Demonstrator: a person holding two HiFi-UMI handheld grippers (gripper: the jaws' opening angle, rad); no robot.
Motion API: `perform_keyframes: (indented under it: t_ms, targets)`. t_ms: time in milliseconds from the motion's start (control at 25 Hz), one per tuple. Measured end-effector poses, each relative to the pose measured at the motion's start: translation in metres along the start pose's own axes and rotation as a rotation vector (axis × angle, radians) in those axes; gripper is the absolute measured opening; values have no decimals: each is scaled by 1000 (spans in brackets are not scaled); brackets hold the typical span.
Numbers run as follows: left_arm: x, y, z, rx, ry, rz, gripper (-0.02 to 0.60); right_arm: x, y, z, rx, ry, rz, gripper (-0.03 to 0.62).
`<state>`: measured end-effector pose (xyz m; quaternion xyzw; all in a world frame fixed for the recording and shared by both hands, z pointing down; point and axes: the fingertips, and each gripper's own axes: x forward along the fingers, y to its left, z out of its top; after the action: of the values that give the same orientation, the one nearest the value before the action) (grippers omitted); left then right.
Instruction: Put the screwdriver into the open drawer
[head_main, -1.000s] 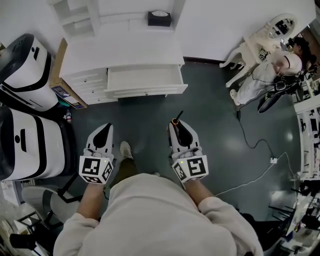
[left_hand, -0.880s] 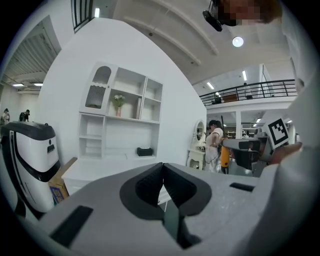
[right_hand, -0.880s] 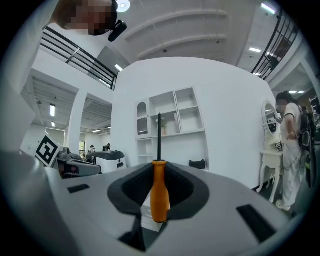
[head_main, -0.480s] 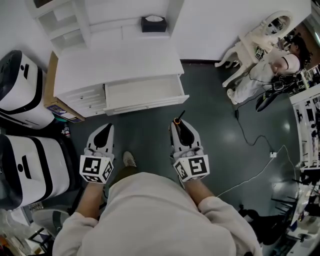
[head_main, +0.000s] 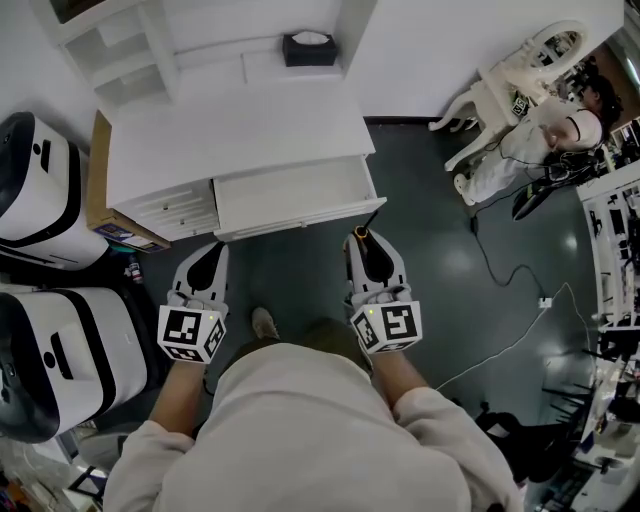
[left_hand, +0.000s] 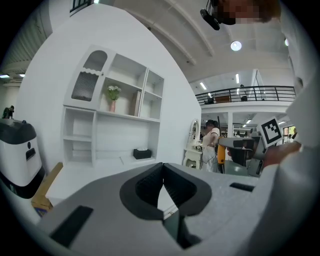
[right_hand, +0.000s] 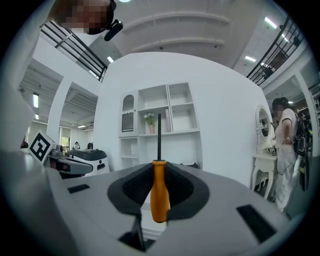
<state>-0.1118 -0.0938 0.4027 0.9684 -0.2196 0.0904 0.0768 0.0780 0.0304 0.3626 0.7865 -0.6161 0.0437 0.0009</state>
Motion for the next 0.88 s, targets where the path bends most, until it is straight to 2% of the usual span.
perform_keyframes:
  t_ms: [280,480,880]
  targets:
    - [22,10,6,-7,-1,44,5,30,-21,-5,0,13,25,77]
    - [46,14,8,-16,-2,105,5,61,-44,-16,-2,33,76,77]
    - [98,20,16,-43,7,201,5,143,-84,-42,-92,96,194,77]
